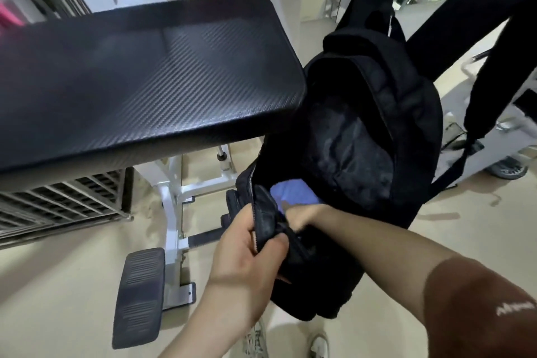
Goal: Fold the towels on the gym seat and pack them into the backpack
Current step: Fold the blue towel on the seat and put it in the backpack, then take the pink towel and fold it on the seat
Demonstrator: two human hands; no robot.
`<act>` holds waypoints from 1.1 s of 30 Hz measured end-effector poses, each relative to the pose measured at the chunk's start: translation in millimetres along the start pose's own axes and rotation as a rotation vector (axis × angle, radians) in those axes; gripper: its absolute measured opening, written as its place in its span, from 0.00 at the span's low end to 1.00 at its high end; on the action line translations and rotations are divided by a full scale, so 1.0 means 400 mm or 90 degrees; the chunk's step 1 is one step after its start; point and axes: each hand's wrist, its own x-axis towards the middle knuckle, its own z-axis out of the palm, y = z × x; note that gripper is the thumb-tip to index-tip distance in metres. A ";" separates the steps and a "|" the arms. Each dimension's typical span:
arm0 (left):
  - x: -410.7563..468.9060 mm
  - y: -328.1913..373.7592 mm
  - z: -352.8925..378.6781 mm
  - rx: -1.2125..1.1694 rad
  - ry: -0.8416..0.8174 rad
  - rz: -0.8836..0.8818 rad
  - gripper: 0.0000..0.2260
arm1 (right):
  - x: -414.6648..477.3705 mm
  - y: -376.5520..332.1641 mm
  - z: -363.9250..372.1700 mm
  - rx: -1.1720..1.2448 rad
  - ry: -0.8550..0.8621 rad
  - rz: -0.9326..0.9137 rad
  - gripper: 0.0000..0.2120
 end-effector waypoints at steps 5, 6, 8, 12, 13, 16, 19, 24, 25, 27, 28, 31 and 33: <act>0.064 -0.029 -0.004 0.017 0.010 0.005 0.07 | -0.157 -0.074 -0.085 0.128 0.036 0.220 0.21; 0.081 -0.036 -0.002 0.019 0.015 -0.009 0.08 | -0.197 -0.084 -0.119 0.190 0.090 0.177 0.20; 0.113 -0.057 0.004 0.048 0.045 -0.052 0.08 | -0.268 -0.109 -0.164 0.351 0.169 0.133 0.17; 0.204 -0.170 -0.003 0.217 0.103 -0.110 0.08 | -0.369 -0.145 -0.175 0.474 0.218 0.070 0.11; 0.233 -0.217 -0.019 0.261 0.116 -0.119 0.09 | -0.386 -0.152 -0.175 0.455 0.229 0.057 0.09; 0.282 -0.309 -0.066 0.345 0.135 -0.162 0.11 | -0.426 -0.186 -0.182 0.411 0.265 0.034 0.09; 0.238 -0.265 -0.049 0.316 0.117 -0.202 0.11 | -0.455 -0.230 -0.210 0.374 0.329 -0.009 0.10; 0.160 -0.120 -0.020 0.389 -0.041 -0.057 0.13 | -0.486 -0.346 -0.280 0.279 0.429 -0.124 0.12; 0.136 -0.068 -0.025 0.410 -0.069 -0.005 0.13 | -0.485 -0.375 -0.300 0.250 0.447 -0.151 0.12; 0.092 0.041 -0.048 0.471 -0.075 0.117 0.13 | -0.469 -0.440 -0.343 0.178 0.501 -0.204 0.12; 0.078 0.090 -0.070 0.494 -0.051 0.182 0.13 | -0.456 -0.475 -0.363 0.145 0.520 -0.224 0.12; 0.054 0.208 -0.173 0.493 0.107 0.322 0.12 | -0.402 -0.585 -0.413 0.081 0.511 -0.262 0.14; 0.058 0.259 -0.268 0.493 0.225 0.372 0.12 | -0.353 -0.665 -0.443 0.047 0.484 -0.281 0.17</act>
